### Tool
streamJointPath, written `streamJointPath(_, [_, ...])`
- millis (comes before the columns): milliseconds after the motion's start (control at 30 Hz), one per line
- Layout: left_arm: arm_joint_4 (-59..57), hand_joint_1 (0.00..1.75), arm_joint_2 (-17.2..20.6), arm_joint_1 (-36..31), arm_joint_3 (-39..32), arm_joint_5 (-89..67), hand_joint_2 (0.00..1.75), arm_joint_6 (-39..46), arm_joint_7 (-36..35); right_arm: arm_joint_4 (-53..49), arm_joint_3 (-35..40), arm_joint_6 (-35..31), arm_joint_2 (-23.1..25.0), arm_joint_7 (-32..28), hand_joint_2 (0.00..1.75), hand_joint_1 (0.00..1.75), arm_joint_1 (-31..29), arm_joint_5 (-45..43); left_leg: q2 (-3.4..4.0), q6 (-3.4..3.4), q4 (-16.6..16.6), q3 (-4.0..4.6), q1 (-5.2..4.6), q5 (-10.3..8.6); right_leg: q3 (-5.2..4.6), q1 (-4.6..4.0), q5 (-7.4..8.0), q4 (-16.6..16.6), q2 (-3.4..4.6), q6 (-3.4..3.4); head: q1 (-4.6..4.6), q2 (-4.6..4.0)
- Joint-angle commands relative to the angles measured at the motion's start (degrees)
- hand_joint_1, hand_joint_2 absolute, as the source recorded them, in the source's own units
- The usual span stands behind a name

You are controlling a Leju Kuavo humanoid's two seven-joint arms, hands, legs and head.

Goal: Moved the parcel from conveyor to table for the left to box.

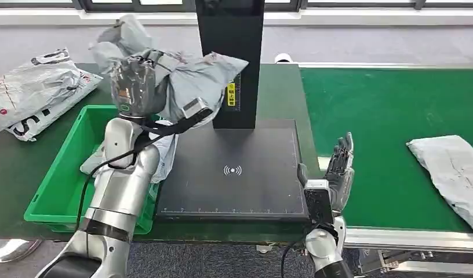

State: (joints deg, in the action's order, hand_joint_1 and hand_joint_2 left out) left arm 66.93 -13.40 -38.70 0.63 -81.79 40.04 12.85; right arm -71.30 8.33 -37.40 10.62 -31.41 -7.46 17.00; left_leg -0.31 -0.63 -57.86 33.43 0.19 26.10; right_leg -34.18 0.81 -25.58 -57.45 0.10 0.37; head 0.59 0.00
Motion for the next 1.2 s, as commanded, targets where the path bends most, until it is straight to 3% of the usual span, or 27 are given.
streamJointPath(33, [-0.15, 1.75, 12.80, 0.40, 9.17, -8.21, 1.75, -0.04, -28.54, 2.76, -1.69, -1.09, -0.20, 0.27, 1.75, 0.00, -0.73, -0.59, 0.14, 0.00, 0.06, -0.10, 0.06, 0.01, 0.10, -0.07, 0.05, 0.12, 0.10, -0.03, 0.00, 0.00])
streamJointPath(67, [-5.81, 1.75, 16.34, -1.22, 13.92, -8.21, 1.75, -0.04, -35.51, 2.39, -1.71, -1.07, -0.22, 0.36, 1.75, 0.00, -0.44, -0.54, 0.27, -0.04, 0.23, -0.28, 0.02, -0.04, 0.18, -0.03, 0.11, 0.20, 0.23, -0.07, 0.00, 0.00])
streamJointPath(100, [-20.70, 1.75, 16.68, -5.40, 17.79, -8.21, 1.75, -0.84, -43.35, 2.13, -1.88, -1.06, -0.23, 0.70, 1.75, 0.00, -0.39, -0.28, 0.16, -0.02, 0.11, -0.13, 0.02, -0.01, 0.10, -0.02, 0.05, 0.08, 0.13, -0.04, 0.00, 0.00])
streamJointPath(133, [-23.93, 1.75, 16.80, -6.43, 17.99, -8.21, 1.75, -0.04, -43.90, 1.87, -1.95, -0.93, -0.27, 0.85, 1.75, 0.00, -0.36, -0.17, -0.04, -0.03, 0.18, -0.16, 0.02, -0.08, 0.20, -0.03, 0.04, 0.13, -0.08, -0.06, -0.02, 0.00])
streamJointPath(167, [-30.11, 1.75, 16.98, -7.45, 17.49, -8.21, 1.75, -5.36, -46.68, 1.85, -2.02, -0.40, -0.28, 1.41, 1.75, 0.00, -0.55, 0.16, -0.07, -0.03, 0.17, -0.17, 0.06, -0.08, 0.23, -0.06, 0.04, 0.16, -0.11, -0.06, 0.00, 0.00])
streamJointPath(300, [-36.69, 1.75, 16.53, -7.57, 14.06, -8.21, 1.75, -5.24, -45.46, 1.99, -2.49, 0.21, 0.18, 2.04, 1.75, 0.00, -0.90, 1.37, -0.05, -0.06, 0.25, -0.28, 0.04, -0.18, 0.23, -0.06, 0.11, 0.22, -0.08, -0.10, 0.00, 0.00])
streamJointPath(367, [-39.21, 1.75, 16.87, -8.11, 15.98, -8.21, 1.75, -9.86, -48.74, 2.29, -2.42, 0.68, 0.25, 2.27, 1.75, 0.00, -1.08, 1.81, 0.06, -0.08, 0.14, -0.18, 0.04, -0.14, 0.14, -0.05, 0.10, 0.13, 0.02, -0.07, 0.00, 0.00])
streamJointPath(433, [-39.88, 1.75, 16.33, -7.56, 13.05, -6.62, 1.75, -12.21, -47.41, 2.25, -2.50, 0.91, 0.25, 2.40, 1.75, 0.00, -1.12, 2.28, 0.22, -0.09, 0.34, -0.30, 0.13, -0.22, 0.29, -0.14, 0.24, 0.40, 0.14, -0.11, 0.00, 0.00])
streamJointPath(500, [-40.23, 1.75, 15.64, -5.23, 7.84, -8.20, 1.75, -15.11, -46.27, 1.62, -3.09, 1.99, 0.38, 2.95, 1.75, 0.00, -0.92, 3.05, 0.41, -0.10, 0.10, 0.02, 0.03, -0.08, -0.21, -0.03, 0.21, 0.05, 0.32, -0.20, 0.00, 0.00])
streamJointPath(633, [-40.40, 1.75, 15.48, -3.82, 6.61, -8.21, 1.75, -20.79, -46.82, 0.79, -3.36, 3.60, 0.37, 4.03, 1.75, 0.00, -0.39, 4.31, 0.32, -0.11, 0.18, -0.12, 0.05, -0.06, 0.01, -0.07, 0.19, 0.15, 0.25, -0.21, 0.00, 0.00])
streamJointPath(667, [-40.33, 0.63, 15.40, -3.56, 6.42, -8.21, 1.75, -22.48, -46.42, 0.75, -3.48, 3.99, 0.39, 4.23, 1.75, 0.00, -0.31, 4.50, 0.27, -0.10, 0.20, -0.11, 0.08, -0.07, 0.03, -0.09, 0.20, 0.19, 0.20, -0.21, 0.00, 0.00])
streamJointPath(700, [-38.73, 0.00, 15.44, -2.88, 6.21, -8.21, 1.75, -19.36, -47.09, 0.52, -3.64, 4.24, 0.45, 4.48, 1.75, 0.00, -0.07, 4.80, 0.29, -0.10, 0.22, -0.12, 0.06, -0.08, 0.03, -0.07, 0.21, 0.19, 0.22, -0.22, 0.00, 0.00])
streamJointPath(833, [-36.23, 0.00, 14.71, -2.64, 4.55, -8.21, 1.75, -16.16, -46.22, -0.22, -3.85, 4.59, 0.15, 5.13, 1.75, 0.00, 1.03, 5.61, 0.21, -0.10, 0.13, 0.02, 0.05, -0.10, -0.08, -0.06, 0.21, 0.12, 0.14, -0.20, 0.00, 0.00])
streamJointPath(867, [-33.11, 0.00, 13.99, -1.96, 2.23, -8.21, 1.75, -10.06, -43.11, -0.78, -3.94, 4.83, 0.05, 5.27, 1.75, 0.00, 1.44, 5.74, 0.23, -0.10, 0.18, -0.01, 0.06, -0.13, -0.05, -0.08, 0.24, 0.17, 0.15, -0.22, 0.00, 0.00])
streamJointPath(933, [-30.29, 0.00, 13.19, -2.09, -0.56, -8.21, 1.75, -6.00, -39.79, -1.19, -3.80, 5.23, -0.14, 5.43, 1.75, 0.00, 1.69, 5.83, 0.17, -0.10, 0.04, 0.17, 0.02, -0.10, -0.25, -0.03, 0.18, 0.00, 0.11, -0.19, 0.00, 0.00])
streamJointPath(1200, [-27.41, 0.00, 13.04, -3.08, -1.68, -8.16, 1.75, -6.56, -37.94, 0.00, -3.57, 5.22, -0.43, 5.66, 1.75, 0.00, 0.51, 6.00, 0.19, -0.13, 0.01, 0.21, 0.03, -0.14, -0.30, -0.05, 0.20, -0.04, 0.14, -0.19, 0.00, 0.00])
